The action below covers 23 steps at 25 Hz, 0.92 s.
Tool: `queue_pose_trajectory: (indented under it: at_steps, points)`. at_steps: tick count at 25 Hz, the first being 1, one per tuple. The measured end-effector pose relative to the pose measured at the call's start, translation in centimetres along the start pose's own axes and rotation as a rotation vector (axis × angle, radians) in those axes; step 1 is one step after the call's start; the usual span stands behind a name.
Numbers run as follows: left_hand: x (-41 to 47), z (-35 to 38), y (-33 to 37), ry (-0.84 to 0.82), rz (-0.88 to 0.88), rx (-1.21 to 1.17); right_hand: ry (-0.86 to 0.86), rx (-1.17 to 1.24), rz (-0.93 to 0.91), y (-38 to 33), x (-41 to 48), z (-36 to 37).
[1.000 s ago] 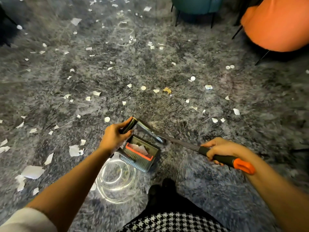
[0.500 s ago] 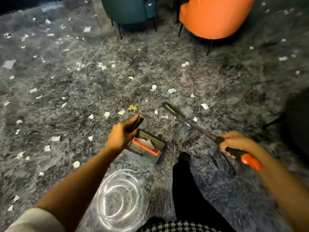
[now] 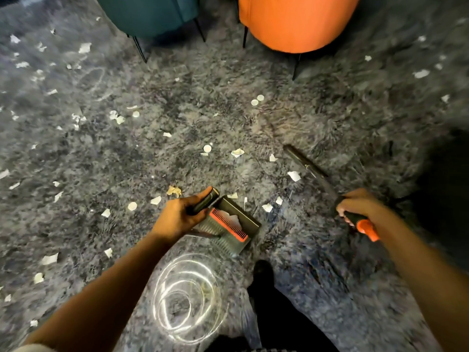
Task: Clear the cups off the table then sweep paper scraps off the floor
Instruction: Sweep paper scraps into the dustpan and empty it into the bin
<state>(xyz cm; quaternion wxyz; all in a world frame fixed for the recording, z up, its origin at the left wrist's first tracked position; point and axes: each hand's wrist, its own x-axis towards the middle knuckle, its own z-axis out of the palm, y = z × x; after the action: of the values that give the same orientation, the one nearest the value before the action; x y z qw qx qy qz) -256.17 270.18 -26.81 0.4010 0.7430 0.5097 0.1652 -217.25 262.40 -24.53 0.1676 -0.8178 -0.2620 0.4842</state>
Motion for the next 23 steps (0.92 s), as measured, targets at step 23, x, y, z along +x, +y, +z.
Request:
queue_pose_trajectory:
  at_steps: [23]
  points:
    - [6.4,-0.7,1.3,-0.024,-0.061,-0.130,-0.425,-0.255,0.075,-1.4,-6.8,8.0]
